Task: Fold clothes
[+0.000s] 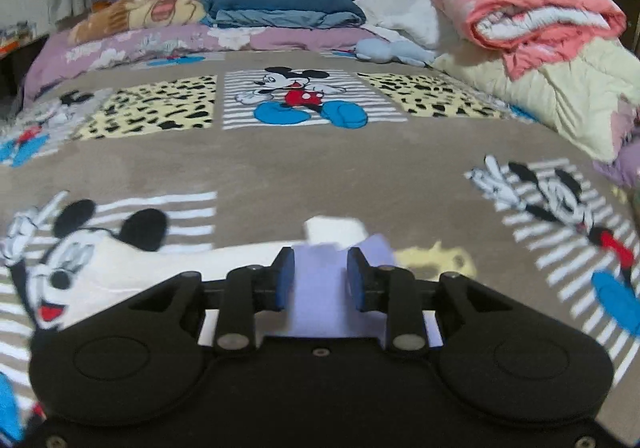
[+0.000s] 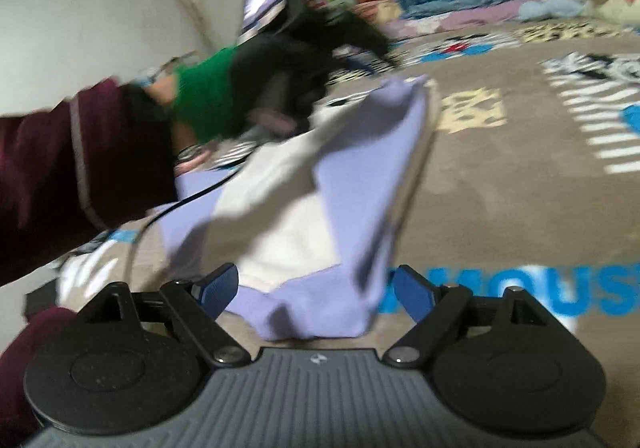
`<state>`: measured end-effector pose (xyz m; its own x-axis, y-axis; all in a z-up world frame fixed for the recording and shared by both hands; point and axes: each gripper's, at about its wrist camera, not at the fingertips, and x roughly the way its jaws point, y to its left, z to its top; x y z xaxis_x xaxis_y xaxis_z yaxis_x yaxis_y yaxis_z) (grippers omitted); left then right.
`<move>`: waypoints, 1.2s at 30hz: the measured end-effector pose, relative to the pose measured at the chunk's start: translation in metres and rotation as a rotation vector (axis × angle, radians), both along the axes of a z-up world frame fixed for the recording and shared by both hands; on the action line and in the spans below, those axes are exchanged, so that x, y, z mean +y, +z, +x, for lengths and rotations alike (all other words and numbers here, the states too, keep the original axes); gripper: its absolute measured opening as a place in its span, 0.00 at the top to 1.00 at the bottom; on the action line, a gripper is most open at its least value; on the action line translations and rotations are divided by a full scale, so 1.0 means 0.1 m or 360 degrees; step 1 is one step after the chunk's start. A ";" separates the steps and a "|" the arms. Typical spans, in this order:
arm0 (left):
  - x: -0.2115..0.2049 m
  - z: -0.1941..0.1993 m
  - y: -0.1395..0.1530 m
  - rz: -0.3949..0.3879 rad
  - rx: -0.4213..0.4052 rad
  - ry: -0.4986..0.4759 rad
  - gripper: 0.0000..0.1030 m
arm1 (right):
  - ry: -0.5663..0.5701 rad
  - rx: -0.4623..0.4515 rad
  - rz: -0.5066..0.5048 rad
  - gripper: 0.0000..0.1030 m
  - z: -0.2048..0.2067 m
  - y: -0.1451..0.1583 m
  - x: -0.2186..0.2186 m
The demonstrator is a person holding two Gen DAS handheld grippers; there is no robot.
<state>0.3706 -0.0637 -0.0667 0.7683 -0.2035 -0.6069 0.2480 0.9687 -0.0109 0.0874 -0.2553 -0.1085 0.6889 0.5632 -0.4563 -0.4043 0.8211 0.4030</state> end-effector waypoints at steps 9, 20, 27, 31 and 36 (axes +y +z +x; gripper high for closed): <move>-0.17 0.08 -0.10 -0.0001 0.0048 -0.0106 0.74 | 0.0100 -0.0278 -0.0179 0.18 0.06 0.07 0.45; -0.41 0.45 -0.39 0.0263 0.0159 -0.0082 0.71 | 0.0270 -0.0101 -0.0261 0.16 0.18 -0.11 0.68; -0.25 0.37 -0.14 0.0169 0.0165 -0.0001 0.68 | 0.0281 -0.0102 -0.0281 0.14 0.19 -0.13 0.72; 0.03 0.04 0.04 0.0150 0.0113 0.0043 0.68 | 0.0258 -0.0126 -0.0209 0.15 0.16 -0.12 0.64; 0.43 -0.45 0.11 0.0119 0.0120 0.0095 0.54 | 0.0192 -0.0194 -0.0123 0.15 0.07 -0.04 0.51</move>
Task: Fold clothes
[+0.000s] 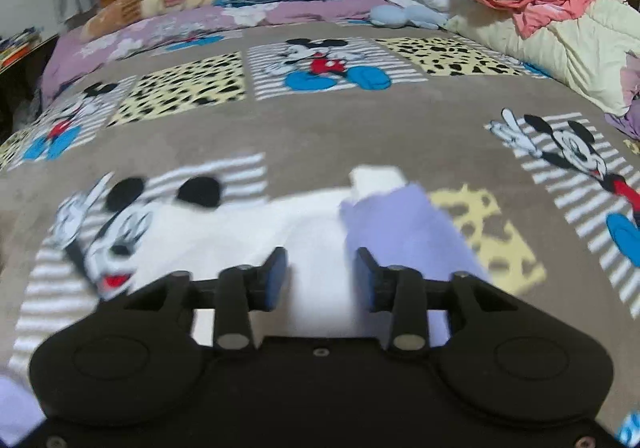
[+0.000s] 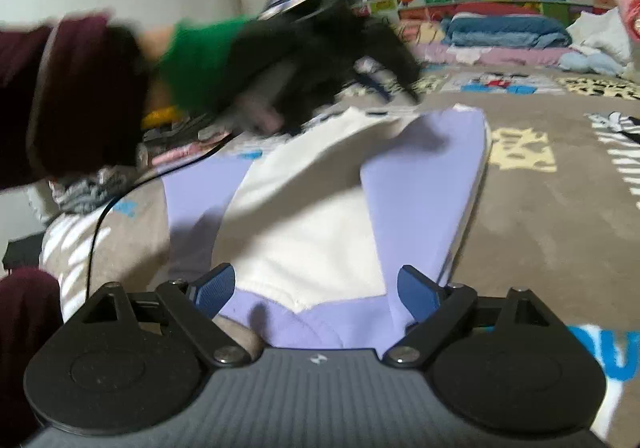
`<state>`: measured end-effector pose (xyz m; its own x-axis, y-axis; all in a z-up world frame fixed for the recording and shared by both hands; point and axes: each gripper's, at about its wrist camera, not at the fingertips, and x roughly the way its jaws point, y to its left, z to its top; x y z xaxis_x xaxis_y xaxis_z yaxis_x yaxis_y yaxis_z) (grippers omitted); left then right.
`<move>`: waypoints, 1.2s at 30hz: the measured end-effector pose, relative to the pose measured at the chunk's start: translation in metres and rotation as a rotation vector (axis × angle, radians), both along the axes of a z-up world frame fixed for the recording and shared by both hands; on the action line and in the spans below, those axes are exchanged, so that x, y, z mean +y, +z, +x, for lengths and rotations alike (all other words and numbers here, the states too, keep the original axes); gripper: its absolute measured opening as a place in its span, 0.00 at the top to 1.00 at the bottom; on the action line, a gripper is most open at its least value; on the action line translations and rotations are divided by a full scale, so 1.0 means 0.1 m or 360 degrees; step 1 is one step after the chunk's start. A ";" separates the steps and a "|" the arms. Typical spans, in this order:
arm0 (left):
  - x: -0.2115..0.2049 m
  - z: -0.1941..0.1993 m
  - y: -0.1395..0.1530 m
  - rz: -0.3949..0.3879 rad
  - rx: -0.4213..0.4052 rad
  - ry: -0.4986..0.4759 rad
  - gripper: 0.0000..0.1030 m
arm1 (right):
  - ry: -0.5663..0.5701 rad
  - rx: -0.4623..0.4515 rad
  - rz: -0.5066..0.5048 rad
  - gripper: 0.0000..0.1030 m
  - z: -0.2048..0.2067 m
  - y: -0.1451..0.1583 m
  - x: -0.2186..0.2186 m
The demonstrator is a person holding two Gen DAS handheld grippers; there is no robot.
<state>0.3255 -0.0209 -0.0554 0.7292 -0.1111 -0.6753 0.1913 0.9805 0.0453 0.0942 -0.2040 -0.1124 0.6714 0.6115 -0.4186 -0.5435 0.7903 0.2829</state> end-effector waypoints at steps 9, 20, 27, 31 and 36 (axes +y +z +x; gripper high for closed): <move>1.21 -0.97 -0.01 -0.0448 0.0097 0.0312 0.41 | -0.0263 0.0089 0.0420 0.15 -0.14 0.09 -0.48; 2.59 -2.02 -0.36 -0.0993 0.0015 0.0893 0.41 | -0.0658 0.0378 0.0729 0.24 -0.10 -0.35 -0.97; 3.02 -2.12 -0.61 -0.1379 -0.0060 0.1088 0.41 | -0.0609 0.0468 0.0757 0.20 -0.12 -0.38 -1.01; 3.12 -1.99 -0.64 -0.1438 -0.0118 0.1123 0.41 | -0.0576 0.0535 0.0811 0.16 -0.20 -0.35 -1.06; 3.26 -1.84 -0.71 -0.1487 -0.0180 0.1165 0.51 | -0.0557 0.0524 0.0794 0.14 -0.26 -0.34 -1.03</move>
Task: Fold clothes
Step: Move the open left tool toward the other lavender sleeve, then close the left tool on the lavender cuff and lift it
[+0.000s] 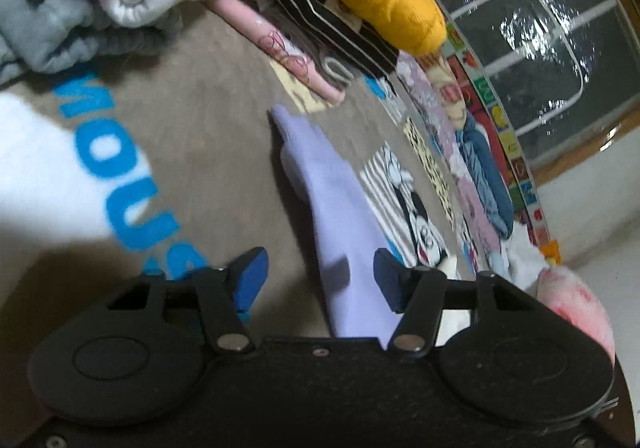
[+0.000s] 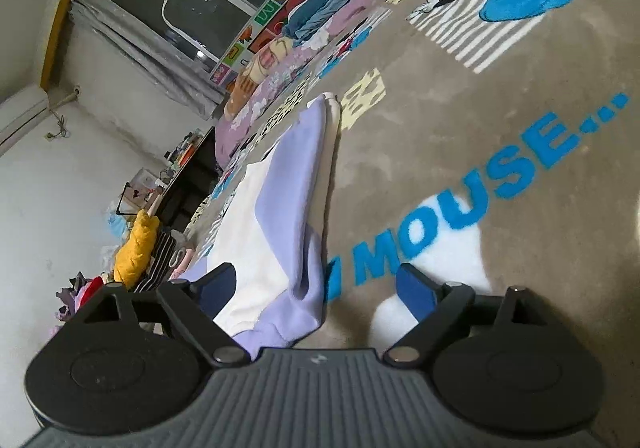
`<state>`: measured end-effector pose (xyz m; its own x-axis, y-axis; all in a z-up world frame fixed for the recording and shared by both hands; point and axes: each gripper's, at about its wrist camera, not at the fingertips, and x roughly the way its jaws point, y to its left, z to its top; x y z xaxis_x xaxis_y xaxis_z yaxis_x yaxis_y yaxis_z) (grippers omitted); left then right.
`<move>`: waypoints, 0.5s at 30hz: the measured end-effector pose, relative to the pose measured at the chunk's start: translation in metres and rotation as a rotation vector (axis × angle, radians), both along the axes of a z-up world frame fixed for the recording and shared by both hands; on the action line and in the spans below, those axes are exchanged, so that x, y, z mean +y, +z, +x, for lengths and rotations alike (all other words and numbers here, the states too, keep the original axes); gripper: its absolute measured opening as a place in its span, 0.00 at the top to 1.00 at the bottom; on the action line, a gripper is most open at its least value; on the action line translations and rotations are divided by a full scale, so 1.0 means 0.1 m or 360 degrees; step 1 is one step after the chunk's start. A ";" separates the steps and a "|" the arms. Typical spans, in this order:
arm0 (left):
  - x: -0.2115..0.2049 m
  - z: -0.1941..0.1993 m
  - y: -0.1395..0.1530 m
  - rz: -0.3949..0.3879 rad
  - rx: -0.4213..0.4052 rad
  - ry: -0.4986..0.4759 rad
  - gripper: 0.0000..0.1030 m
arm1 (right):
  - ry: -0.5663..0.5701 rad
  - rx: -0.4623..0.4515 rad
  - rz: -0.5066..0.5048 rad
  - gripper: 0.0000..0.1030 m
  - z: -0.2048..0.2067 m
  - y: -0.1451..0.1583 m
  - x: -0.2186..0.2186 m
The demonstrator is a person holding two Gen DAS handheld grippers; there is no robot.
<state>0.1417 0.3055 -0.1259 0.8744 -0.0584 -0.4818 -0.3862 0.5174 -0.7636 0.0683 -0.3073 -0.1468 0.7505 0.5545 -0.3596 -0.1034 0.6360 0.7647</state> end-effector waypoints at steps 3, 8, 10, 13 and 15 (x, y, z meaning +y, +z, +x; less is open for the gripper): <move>0.06 0.09 -0.03 0.0007 -0.0015 0.0026 0.57 | 0.0014 -0.0026 -0.0033 0.10 0.00 0.01 0.04; 0.11 0.25 -0.05 0.0036 -0.0029 0.0053 0.60 | 0.0031 -0.0057 -0.0053 0.05 0.03 0.02 0.06; 0.13 0.32 -0.06 0.0041 -0.0021 0.0066 0.62 | 0.0033 -0.0060 -0.0051 0.04 0.05 0.02 0.06; 0.15 0.45 -0.03 0.0091 0.0017 0.0067 0.71 | 0.0035 -0.0064 -0.0046 0.04 0.06 0.02 0.06; 0.13 0.51 0.03 0.0137 0.0021 0.0024 0.81 | 0.0036 -0.0067 -0.0044 0.04 0.07 0.02 0.06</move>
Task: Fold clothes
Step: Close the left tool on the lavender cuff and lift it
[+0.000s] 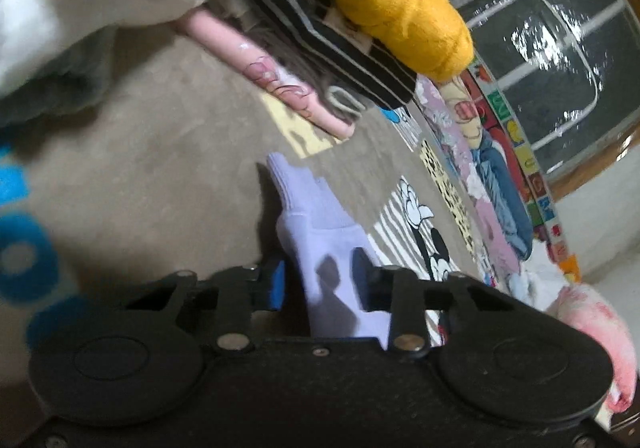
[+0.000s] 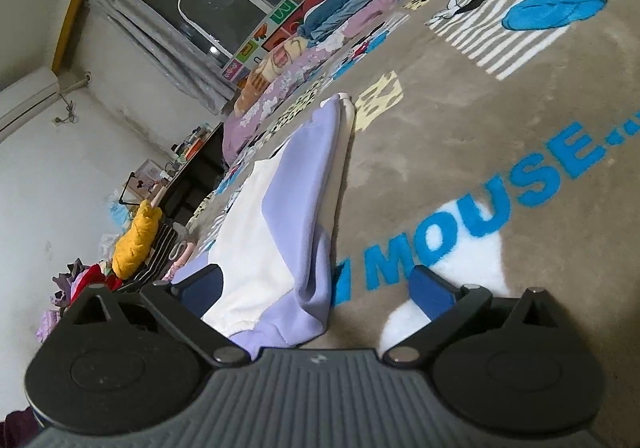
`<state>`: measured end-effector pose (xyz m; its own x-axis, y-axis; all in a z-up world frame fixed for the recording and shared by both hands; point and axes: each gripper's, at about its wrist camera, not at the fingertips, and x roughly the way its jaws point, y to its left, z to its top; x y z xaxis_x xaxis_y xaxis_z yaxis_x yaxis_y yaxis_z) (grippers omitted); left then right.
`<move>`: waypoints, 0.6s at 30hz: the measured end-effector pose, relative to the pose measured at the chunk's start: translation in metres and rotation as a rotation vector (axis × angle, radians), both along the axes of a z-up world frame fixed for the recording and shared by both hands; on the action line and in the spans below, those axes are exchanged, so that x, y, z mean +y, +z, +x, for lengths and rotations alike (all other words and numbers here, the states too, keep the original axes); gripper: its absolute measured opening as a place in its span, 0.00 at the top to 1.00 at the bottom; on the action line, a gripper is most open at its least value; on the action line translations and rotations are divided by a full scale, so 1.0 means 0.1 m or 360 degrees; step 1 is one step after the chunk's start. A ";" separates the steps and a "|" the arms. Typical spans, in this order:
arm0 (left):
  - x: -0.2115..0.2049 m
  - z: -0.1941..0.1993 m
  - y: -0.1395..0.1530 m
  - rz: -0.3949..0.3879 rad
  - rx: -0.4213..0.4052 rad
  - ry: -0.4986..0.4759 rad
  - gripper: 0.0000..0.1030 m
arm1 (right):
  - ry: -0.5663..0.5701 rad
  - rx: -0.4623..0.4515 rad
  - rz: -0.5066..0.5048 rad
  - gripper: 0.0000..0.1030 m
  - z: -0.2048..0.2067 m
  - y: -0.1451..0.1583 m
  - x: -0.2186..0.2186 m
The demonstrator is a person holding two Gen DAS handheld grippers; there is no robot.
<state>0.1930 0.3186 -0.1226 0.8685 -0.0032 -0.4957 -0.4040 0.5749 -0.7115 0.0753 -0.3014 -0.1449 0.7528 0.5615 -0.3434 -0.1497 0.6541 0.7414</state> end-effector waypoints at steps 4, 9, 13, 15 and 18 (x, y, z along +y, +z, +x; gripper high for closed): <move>-0.22 0.04 0.30 0.0177 -0.0072 -0.0149 0.91 | -0.0004 -0.0008 0.0012 0.04 0.01 -0.01 -0.01; -0.75 0.07 0.68 0.0467 -0.0126 -0.0305 0.91 | -0.0018 -0.0018 0.0067 0.04 0.01 -0.01 -0.06; -1.29 0.10 0.85 0.0717 -0.0147 -0.0435 0.92 | -0.0047 -0.0025 0.0152 0.05 0.01 -0.01 -0.13; -1.55 0.12 0.90 0.0833 -0.0155 -0.0502 0.92 | -0.0065 -0.0031 0.0186 0.06 0.00 -0.01 -0.17; -2.00 0.16 0.89 0.1078 -0.0148 -0.0640 0.93 | -0.0090 -0.0046 0.0238 0.06 -0.01 -0.01 -0.22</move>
